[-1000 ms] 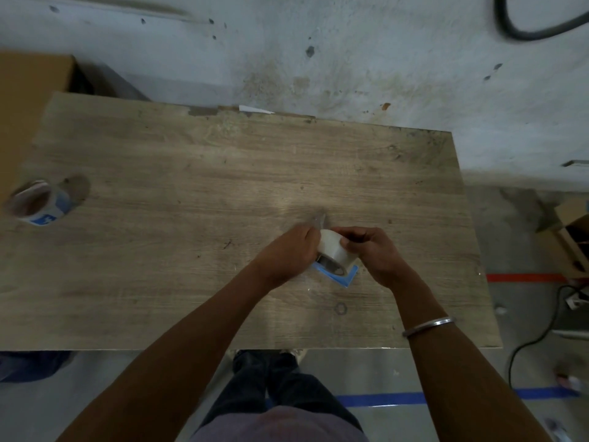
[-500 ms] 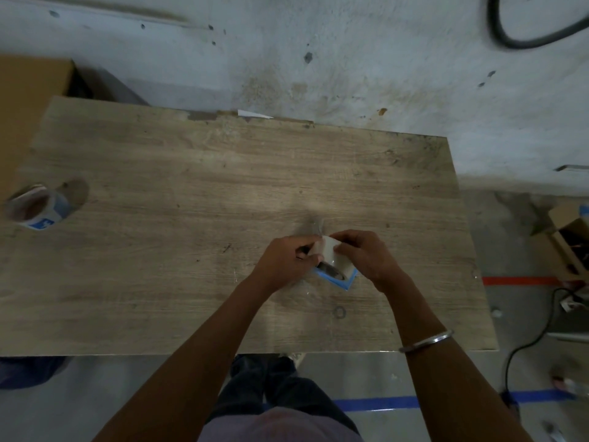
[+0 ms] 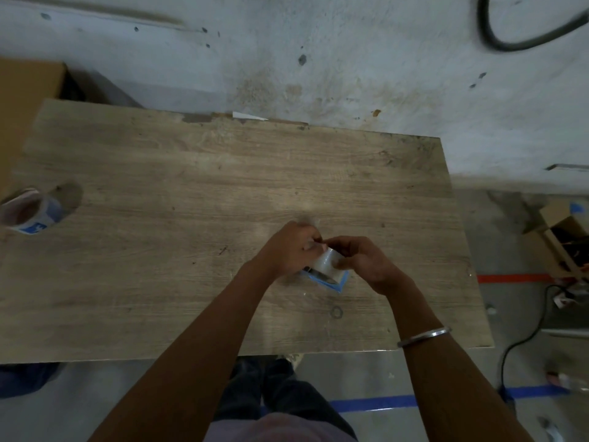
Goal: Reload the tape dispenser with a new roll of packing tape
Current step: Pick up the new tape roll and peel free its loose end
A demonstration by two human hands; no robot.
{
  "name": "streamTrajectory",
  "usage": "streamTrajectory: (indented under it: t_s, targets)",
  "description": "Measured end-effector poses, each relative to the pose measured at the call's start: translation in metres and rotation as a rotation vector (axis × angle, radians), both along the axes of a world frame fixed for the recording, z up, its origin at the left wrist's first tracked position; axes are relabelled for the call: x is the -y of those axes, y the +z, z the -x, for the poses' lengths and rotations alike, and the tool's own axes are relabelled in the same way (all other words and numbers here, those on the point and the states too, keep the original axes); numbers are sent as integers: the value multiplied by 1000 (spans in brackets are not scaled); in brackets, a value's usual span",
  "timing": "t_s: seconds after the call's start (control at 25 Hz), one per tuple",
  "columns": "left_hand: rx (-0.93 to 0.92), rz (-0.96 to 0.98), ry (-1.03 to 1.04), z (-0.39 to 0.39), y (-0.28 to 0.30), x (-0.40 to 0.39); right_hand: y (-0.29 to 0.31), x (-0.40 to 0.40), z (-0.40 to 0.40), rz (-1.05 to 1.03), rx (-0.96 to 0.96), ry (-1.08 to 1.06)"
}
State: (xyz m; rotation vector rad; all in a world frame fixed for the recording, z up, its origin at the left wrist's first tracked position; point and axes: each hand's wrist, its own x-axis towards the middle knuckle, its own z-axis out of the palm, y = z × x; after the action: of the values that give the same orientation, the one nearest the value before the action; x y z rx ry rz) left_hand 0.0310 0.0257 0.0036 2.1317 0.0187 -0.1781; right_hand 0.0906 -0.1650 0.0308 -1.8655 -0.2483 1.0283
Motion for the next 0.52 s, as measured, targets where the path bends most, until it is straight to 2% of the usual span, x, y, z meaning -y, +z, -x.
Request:
streamTrajectory:
  t_s: [0.08,0.24,0.52]
  targets:
    - [-2,28,10,2,-3,-1,2,-4,-1,29,49,-26]
    - [-122,67,-33,13,-7,-3,9,-7,-2,65,67,-19]
    - [-84,170,75,25,-12,11,7,-5,0,43,104,-18]
